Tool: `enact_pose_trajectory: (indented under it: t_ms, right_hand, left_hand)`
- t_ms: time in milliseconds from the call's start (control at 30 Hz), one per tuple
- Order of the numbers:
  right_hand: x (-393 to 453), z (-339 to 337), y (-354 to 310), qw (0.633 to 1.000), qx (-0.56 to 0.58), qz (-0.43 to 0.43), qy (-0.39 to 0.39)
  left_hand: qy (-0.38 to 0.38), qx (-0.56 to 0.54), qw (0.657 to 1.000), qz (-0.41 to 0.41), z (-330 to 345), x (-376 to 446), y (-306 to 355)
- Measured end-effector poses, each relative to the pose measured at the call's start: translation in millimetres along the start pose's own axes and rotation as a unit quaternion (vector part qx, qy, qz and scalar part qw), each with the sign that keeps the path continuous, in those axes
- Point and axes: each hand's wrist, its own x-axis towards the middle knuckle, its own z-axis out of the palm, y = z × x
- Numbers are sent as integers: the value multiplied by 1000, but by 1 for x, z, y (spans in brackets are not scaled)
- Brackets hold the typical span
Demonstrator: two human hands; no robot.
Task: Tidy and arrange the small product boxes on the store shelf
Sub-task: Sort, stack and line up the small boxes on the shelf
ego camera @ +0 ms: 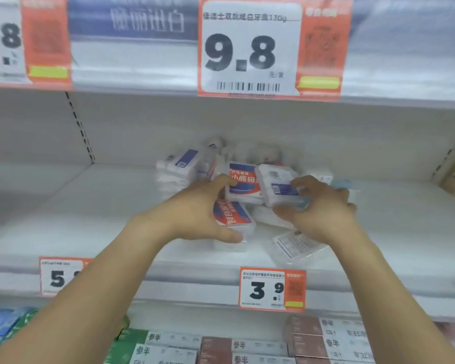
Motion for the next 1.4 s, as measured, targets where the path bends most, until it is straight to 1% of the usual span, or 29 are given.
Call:
enact_pose_trajectory:
  t_ms: [33,100,133,167,233,267,333,400,467,500,567,633,700,767,833,900,967,1033,1100,1200,1267,1300,1333,1400]
  right_hand:
    - [0,1,-3,1000,5,-6,-6]
    - [-1,9,-10,997,66,-36,-5]
    - [-1,16,-10,993,93,-63,20]
    - [0,24,-9,990,92,-96,52]
    - [1,34,-4,979,51,-154,123]
    - [2,34,-2,973,71,-160,153]
    - [1,25,1,953,199,-121,193]
    - [0,9,7,918,322,-61,225]
    - [-3,-8,20,888,383,-16,253]
    - [-4,-15,30,882,390,1,264]
    - [-8,-33,51,892,358,37,274]
    - [-13,-53,75,915,309,82,245]
    - [-19,-71,101,937,266,123,189]
    - [-25,-87,126,944,246,161,150]
    - [-31,-101,150,934,255,205,141]
    - [-36,-115,176,917,281,238,150]
    - [-39,-125,200,903,301,259,167]
    - [-41,-133,224,893,308,276,179]
    - [-41,-136,236,892,295,281,195]
    - [-44,-138,236,925,170,273,203]
    - [-45,-137,236,932,116,261,223]
    - [-44,-136,234,934,109,253,228]
    - [-43,-135,230,935,114,243,232]
    - [-41,-131,219,936,141,215,240]
  left_hand:
    - [-3,2,1000,-8,-4,-1,4]
    - [-13,20,999,-26,-12,-3,12]
    - [-16,38,999,-35,-16,-4,16]
    - [-19,56,997,-43,-19,-6,20]
    - [-23,75,995,-54,-26,-10,26]
    - [-18,75,995,-56,-29,-12,28]
    - [12,60,997,-45,-34,-15,33]
    - [55,27,998,-14,-33,-15,42]
    - [110,-29,993,34,-24,-9,56]
    - [140,-46,987,60,-15,-4,64]
    - [181,-59,977,97,6,7,84]
    - [193,-63,975,95,29,19,105]
    - [168,-55,981,78,51,32,126]
    - [127,-75,986,74,75,44,145]
    - [104,-122,983,85,97,57,165]
    - [84,-156,979,96,121,70,187]
    - [70,-150,981,101,145,85,209]
    - [38,-140,983,110,168,104,235]
    - [-3,-142,983,114,185,115,251]
    - [-37,-85,983,161,195,123,259]
    - [-70,-34,983,165,195,125,261]
    - [-70,-23,984,164,191,124,259]
    - [-51,-22,984,171,186,121,255]
    - [15,-15,983,182,168,110,242]
